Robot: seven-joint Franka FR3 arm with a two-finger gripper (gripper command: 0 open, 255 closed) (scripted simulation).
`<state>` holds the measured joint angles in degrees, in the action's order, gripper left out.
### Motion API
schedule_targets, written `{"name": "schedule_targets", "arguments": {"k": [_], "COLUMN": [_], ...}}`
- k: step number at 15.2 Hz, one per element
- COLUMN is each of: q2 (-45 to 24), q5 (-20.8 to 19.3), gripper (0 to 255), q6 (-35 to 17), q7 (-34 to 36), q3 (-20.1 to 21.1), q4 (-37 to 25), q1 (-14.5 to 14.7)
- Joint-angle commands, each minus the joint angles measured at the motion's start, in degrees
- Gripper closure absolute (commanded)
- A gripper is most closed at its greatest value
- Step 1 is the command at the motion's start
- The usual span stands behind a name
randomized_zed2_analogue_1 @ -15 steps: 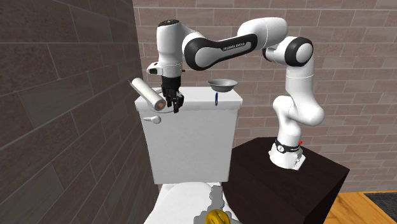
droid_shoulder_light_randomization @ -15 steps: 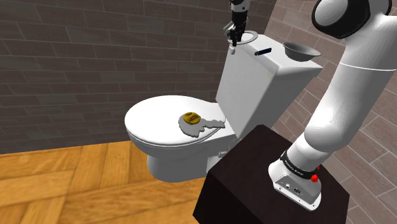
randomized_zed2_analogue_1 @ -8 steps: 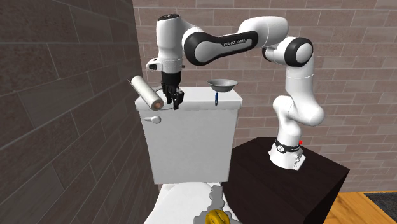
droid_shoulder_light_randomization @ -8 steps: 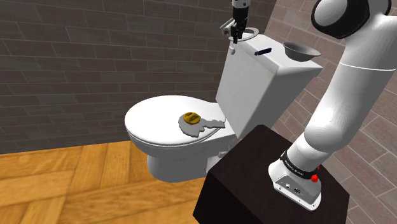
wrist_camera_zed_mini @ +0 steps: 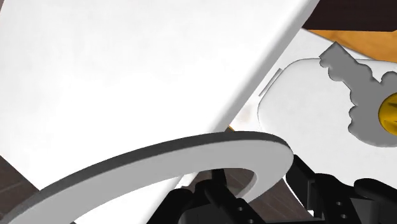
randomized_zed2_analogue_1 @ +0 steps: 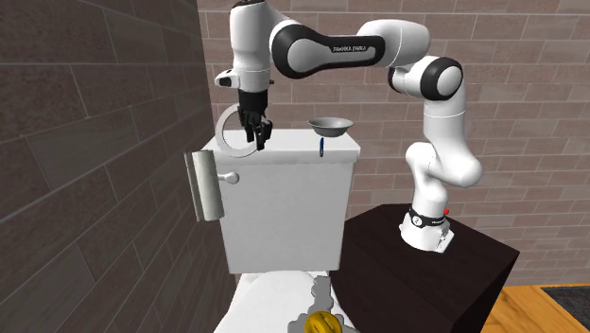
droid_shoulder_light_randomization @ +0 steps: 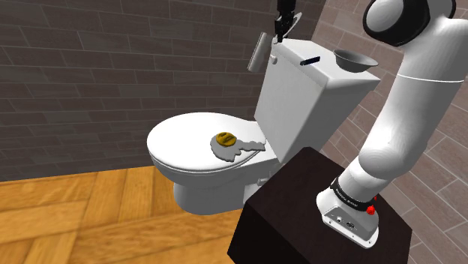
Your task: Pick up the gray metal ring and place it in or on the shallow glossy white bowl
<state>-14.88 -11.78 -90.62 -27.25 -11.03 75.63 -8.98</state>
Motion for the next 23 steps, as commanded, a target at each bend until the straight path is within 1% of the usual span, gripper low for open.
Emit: {"name": "schedule_targets", "arguments": {"k": [1, 7, 12, 15, 18, 19, 20, 21, 23], "q2": [-0.70, -3.11, -6.33, -9.31, -14.28, -7.51, -2.90, 0.96, 7.56], "q5": [0.14, 0.54, 1.02, 1.45, 2.16, 1.11, 0.36, -0.32, -1.56], "gripper": [255, 255, 255, 255, 255, 255, 255, 255, 255], "q6": [1.98, 7.64, 13.17, 17.27, 22.89, 18.53, 15.98, 14.10, 11.41], "q7": [-0.55, -1.98, -3.41, -4.48, -5.91, -5.03, -4.52, -4.13, -3.52], "q3": [-0.06, -0.18, -0.35, -0.49, -0.67, -0.67, -0.76, -0.80, -0.78], "q4": [-2.73, -10.93, -19.83, -27.01, -37.74, -26.57, -19.41, -13.69, -4.46], "q1": [-0.12, -0.44, -0.96, -1.50, -2.52, -1.41, -0.74, -0.29, 0.23]}}
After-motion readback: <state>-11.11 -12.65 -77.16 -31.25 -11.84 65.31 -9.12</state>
